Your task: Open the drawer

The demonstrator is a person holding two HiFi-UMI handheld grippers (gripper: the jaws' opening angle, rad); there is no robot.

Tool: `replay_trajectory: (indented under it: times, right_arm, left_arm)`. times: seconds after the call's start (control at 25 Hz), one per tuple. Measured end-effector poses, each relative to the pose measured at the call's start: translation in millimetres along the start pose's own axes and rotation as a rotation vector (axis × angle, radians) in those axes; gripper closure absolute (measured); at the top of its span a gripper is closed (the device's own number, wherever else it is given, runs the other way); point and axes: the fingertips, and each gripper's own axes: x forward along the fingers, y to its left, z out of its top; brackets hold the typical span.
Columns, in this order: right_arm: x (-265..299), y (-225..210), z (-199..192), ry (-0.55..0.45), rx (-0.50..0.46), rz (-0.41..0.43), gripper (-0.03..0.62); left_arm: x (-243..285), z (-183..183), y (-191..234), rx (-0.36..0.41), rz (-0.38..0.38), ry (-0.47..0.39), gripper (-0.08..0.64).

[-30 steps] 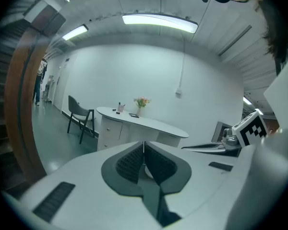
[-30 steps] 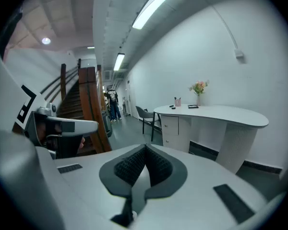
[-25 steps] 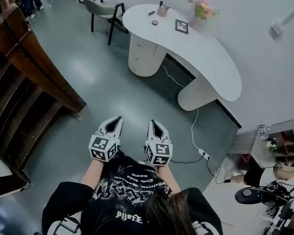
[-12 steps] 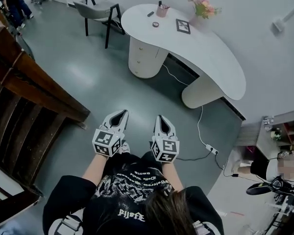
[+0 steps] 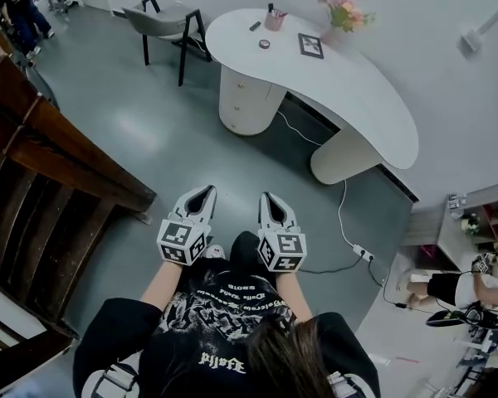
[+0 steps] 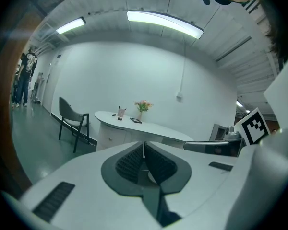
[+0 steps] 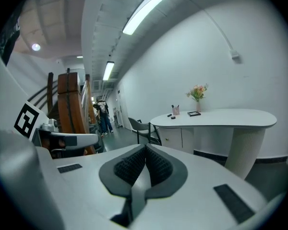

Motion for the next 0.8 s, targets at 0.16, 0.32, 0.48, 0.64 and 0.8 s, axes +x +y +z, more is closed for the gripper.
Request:
replay_trajectory:
  times: [0.16, 0.32, 0.48, 0.64, 0.8]
  right_arm:
    - [13, -2, 2, 0.0, 0.058, 0.035, 0.566]
    - [33, -13, 5, 0.007, 0.029, 0.045, 0.566]
    - [62, -28, 15, 0.004, 0.032, 0.067, 0.566]
    - [94, -47, 25, 0.006, 0.055, 0.08, 0.566]
    - [132, -70, 38, 0.007, 0.055, 0.094, 0.566]
  left_arm:
    - [7, 3, 11, -0.016, 0.024, -0.002, 0.531]
    - [23, 4, 20, -0.028, 0.044, 0.0, 0.531]
    - [43, 8, 31, -0.021, 0.073, 0.012, 0.531]
    - [65, 17, 48, -0.015, 0.106, 0.011, 0.531]
    - [99, 25, 65, -0.02, 0.129, 0.01, 0.531]
